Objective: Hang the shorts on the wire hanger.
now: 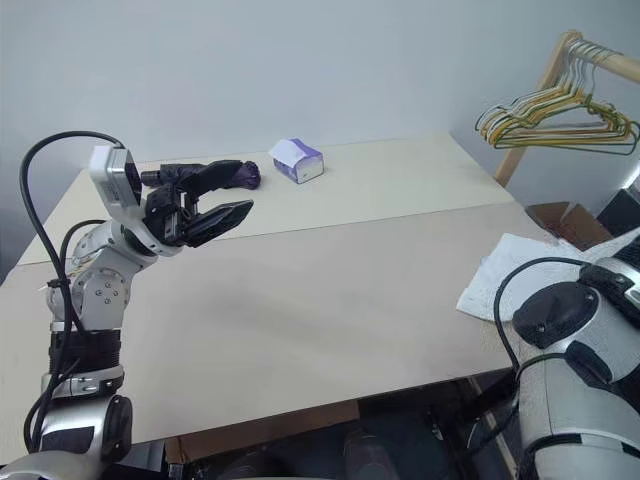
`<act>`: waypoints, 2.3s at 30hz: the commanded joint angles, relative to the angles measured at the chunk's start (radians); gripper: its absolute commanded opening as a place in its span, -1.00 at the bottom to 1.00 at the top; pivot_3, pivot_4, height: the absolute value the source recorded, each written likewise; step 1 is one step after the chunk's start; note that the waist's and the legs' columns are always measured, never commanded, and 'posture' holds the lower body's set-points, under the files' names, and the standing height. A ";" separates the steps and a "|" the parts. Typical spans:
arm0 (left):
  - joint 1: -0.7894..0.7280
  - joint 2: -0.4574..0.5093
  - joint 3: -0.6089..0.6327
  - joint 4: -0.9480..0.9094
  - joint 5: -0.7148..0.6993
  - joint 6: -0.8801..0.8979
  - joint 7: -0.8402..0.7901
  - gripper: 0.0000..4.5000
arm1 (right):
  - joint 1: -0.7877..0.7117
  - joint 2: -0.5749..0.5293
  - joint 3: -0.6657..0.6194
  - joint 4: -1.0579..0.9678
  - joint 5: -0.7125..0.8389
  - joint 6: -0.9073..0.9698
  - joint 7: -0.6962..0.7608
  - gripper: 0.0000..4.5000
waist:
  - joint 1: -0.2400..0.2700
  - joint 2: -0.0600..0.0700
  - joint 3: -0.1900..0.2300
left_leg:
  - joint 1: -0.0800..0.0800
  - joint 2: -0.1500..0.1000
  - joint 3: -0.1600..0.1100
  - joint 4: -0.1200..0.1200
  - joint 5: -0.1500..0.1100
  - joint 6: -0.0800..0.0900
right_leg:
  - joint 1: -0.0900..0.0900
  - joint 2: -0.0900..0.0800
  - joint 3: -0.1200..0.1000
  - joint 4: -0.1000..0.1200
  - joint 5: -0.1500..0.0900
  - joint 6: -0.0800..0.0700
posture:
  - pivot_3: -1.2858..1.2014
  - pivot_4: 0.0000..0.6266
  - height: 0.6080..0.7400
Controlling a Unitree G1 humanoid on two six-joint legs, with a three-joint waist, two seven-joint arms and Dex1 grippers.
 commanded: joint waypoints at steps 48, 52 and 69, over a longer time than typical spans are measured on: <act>0.066 0.006 0.077 -0.068 -0.060 -0.021 0.027 1.00 | 0.359 0.057 0.877 -0.304 -0.324 -0.509 -0.015 0.99 | -0.019 0.003 0.002 | 0.006 -0.003 -0.001 -0.009 0.001 0.002 | 0.004 0.000 0.007 -0.007 -0.002 0.007 | -0.08 -1.00 1.00; 0.135 0.050 0.081 -0.091 -0.028 -0.018 0.054 1.00 | 0.416 0.071 0.937 -0.343 -0.293 -0.536 0.174 0.99 | -0.007 0.002 0.002 | 0.007 -0.003 -0.002 -0.009 0.001 0.002 | 0.004 0.000 0.007 -0.007 -0.001 0.006 | -0.04 -1.00 1.00; 0.373 0.125 -0.024 -0.174 0.310 -0.106 0.300 1.00 | 0.690 -0.026 1.118 -0.468 -0.077 -0.753 1.011 0.99 | 0.191 -0.006 0.004 | 0.005 -0.002 0.006 -0.010 0.001 0.001 | 0.001 0.000 0.000 -0.008 0.001 -0.001 | 0.08 -1.00 1.00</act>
